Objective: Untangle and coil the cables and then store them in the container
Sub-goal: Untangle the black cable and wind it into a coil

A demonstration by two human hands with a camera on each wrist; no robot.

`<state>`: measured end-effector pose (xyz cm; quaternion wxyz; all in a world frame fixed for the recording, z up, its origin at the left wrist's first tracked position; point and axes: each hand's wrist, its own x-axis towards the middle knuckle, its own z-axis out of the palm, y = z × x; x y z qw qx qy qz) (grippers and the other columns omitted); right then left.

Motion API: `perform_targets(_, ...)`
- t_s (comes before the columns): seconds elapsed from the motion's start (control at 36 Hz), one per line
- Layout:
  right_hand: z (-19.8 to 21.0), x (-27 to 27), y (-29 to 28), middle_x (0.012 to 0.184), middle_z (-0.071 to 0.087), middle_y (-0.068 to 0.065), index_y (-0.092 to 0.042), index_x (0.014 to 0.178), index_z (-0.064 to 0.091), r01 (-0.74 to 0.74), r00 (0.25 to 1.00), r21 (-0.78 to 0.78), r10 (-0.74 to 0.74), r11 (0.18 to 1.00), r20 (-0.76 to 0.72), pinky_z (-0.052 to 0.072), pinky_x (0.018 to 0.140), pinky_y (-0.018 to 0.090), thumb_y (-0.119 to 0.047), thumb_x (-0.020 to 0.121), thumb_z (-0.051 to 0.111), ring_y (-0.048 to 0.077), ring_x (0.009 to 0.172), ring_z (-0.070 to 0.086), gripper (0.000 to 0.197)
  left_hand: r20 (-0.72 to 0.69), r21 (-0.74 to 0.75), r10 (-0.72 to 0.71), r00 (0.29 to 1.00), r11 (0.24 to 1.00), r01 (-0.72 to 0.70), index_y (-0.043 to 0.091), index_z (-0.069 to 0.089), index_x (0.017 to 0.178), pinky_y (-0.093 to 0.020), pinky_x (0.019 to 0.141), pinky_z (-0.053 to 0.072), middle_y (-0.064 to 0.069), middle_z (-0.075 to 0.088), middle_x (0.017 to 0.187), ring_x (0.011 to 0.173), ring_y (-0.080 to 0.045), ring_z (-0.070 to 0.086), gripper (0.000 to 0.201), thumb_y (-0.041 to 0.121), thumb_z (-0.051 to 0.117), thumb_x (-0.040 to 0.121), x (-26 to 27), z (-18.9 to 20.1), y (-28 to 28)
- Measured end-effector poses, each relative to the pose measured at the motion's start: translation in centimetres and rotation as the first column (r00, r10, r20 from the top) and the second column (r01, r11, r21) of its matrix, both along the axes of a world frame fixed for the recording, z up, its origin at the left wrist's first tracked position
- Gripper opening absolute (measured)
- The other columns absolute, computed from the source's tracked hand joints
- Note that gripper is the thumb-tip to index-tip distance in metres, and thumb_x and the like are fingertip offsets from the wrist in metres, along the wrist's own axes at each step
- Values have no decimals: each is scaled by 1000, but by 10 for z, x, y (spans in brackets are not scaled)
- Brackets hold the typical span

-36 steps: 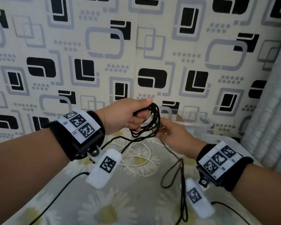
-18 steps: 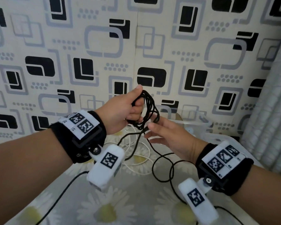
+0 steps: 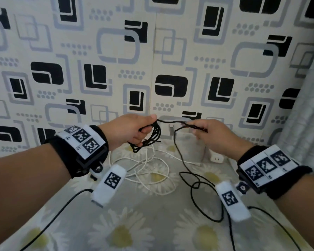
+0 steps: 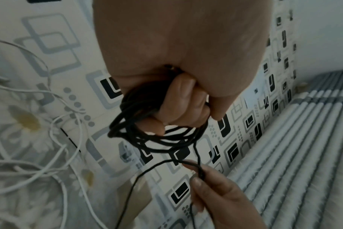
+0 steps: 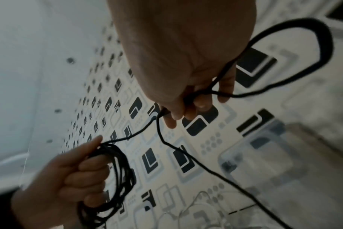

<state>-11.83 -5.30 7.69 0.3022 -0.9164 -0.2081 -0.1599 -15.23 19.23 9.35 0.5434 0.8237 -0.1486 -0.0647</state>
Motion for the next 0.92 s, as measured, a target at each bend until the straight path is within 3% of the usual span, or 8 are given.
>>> perform_targets(0.11, -3, 11, -6, 96, 50, -1, -29, 114, 71, 153, 952, -220, -84, 963, 295, 34, 82, 26, -20, 92, 63, 22, 99, 46, 25, -7, 108, -79, 997, 991, 79, 16, 33, 61, -20, 54, 33, 5, 24, 50, 44, -11, 19, 49, 46, 38, 99, -4, -3, -2)
perform_targets(0.19, -8, 10, -6, 87, 48, 0, -29, 106, 74, 255, 849, -285, -73, 924, 523, 34, 71, 33, -20, 86, 69, 23, 84, 39, 23, -3, 138, -86, 996, 987, 85, 16, 34, 61, -21, 57, 33, 5, 25, 50, 44, -11, 22, 49, 46, 41, 99, -5, -4, -3)
perform_targets(0.42, -11, -9, -2, 105, 72, 0, -30, 119, 68, 278, 864, -104, -201, 955, 462, 50, 78, 32, -20, 95, 51, 24, 95, 65, 31, 117, 195, 92, 989, 974, -113, 19, 36, 59, -19, 51, 34, 6, 29, 52, 47, -13, 28, 50, 53, 48, 94, 7, -9, 5)
perform_targets(0.53, -12, -12, 5, 100, 63, -12, -22, 118, 66, 78, 955, 138, -114, 987, 273, 41, 69, 14, -17, 93, 53, -6, 70, 52, 29, 52, 95, 57, 997, 994, -62, 17, 35, 63, -22, 57, 36, 5, 25, 53, 44, -11, 23, 48, 49, 43, 98, 6, -8, 4)
perform_targets(0.64, -17, -12, 9, 90, 62, -18, -26, 104, 65, -3, 988, 296, -43, 955, 149, 41, 68, 3, -32, 91, 60, -14, 80, 55, 15, -21, -21, -38, 999, 999, 38, 17, 34, 61, -27, 65, 39, 7, 22, 49, 42, -10, 20, 49, 48, 35, 100, 2, -6, 1)
perform_targets(0.72, -24, -4, 13, 91, 66, -12, -28, 104, 64, 33, 996, 363, -59, 931, 62, 45, 70, 7, -24, 89, 66, -11, 75, 59, 16, -59, -137, -101, 993, 986, 92, 18, 34, 60, -27, 64, 39, 6, 21, 48, 41, -10, 18, 49, 48, 34, 100, 0, -4, -3)
perform_targets(0.83, -33, 0, 25, 108, 64, 6, -21, 109, 61, 9, 998, 551, 27, 834, -57, 53, 83, 31, 4, 90, 53, 14, 89, 70, 32, -100, -288, -170, 980, 948, 135, 19, 37, 57, -25, 62, 44, 7, 22, 45, 36, -7, 19, 49, 50, 39, 94, 0, -4, -9)
perform_targets(0.92, -38, -5, 32, 117, 58, 1, -22, 129, 54, -16, 991, 577, 91, 816, -101, 55, 76, 40, 9, 93, 38, 11, 66, 69, 50, -123, -451, -219, 968, 881, 142, 19, 38, 56, -25, 59, 44, 8, 22, 43, 33, -6, 20, 45, 51, 47, 85, 1, -3, -10)
